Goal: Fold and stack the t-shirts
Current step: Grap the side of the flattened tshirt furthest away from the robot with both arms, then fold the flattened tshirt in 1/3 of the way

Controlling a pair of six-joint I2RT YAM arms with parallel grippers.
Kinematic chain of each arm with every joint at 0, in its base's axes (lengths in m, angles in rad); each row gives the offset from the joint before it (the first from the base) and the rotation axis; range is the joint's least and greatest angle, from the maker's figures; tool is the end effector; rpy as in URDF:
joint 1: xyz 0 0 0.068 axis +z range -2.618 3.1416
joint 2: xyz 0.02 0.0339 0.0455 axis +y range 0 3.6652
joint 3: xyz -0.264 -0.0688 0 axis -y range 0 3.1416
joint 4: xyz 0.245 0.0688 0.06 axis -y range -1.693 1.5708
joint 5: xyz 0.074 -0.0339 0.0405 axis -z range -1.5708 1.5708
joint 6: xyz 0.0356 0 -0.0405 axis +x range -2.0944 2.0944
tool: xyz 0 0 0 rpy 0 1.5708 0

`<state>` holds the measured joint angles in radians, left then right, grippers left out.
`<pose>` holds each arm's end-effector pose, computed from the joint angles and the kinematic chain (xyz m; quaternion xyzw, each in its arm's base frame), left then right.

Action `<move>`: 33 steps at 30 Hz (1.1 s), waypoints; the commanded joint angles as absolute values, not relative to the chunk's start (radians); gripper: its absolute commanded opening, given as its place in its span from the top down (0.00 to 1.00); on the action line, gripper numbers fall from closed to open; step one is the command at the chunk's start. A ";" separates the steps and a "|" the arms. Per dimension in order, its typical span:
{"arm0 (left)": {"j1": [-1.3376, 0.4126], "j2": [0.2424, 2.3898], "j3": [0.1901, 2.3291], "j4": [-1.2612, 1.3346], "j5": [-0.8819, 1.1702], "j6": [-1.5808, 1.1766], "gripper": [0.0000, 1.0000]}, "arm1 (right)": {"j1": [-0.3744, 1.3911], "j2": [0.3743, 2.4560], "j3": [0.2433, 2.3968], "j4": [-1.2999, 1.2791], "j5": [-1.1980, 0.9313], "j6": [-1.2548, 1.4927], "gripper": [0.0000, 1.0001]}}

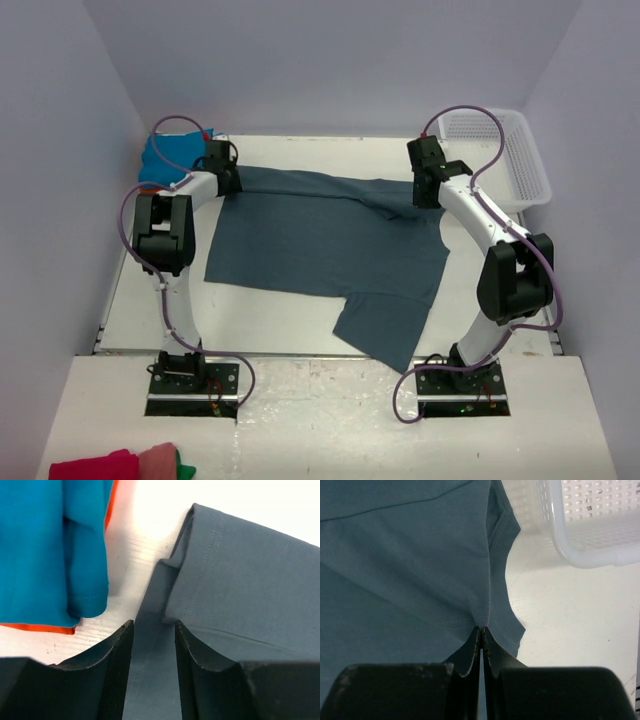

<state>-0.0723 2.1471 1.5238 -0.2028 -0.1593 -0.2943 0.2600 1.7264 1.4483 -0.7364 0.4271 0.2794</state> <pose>0.4710 -0.0284 0.1603 -0.1316 0.9196 0.0068 0.3701 0.3605 0.0807 0.2744 0.0673 0.9391 -0.1249 0.3129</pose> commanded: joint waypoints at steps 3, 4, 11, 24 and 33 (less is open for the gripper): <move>-0.071 2.163 1.598 -0.206 -0.112 -0.284 0.60 | 0.264 1.678 1.443 -0.716 0.420 0.275 1.00; -0.071 2.164 1.597 -0.204 -0.103 -0.285 0.60 | 0.264 1.678 1.443 -0.716 0.420 0.275 1.00; -0.071 2.166 1.597 -0.189 -0.078 -0.285 0.59 | 0.264 1.680 1.440 -0.715 0.417 0.275 1.00; -0.071 2.227 1.635 -0.190 -0.051 -0.287 0.67 | 0.265 1.674 1.436 -0.716 0.416 0.275 1.00; -0.069 2.191 1.597 -0.158 -0.044 -0.293 0.85 | 0.268 1.689 1.437 -0.718 0.411 0.275 1.00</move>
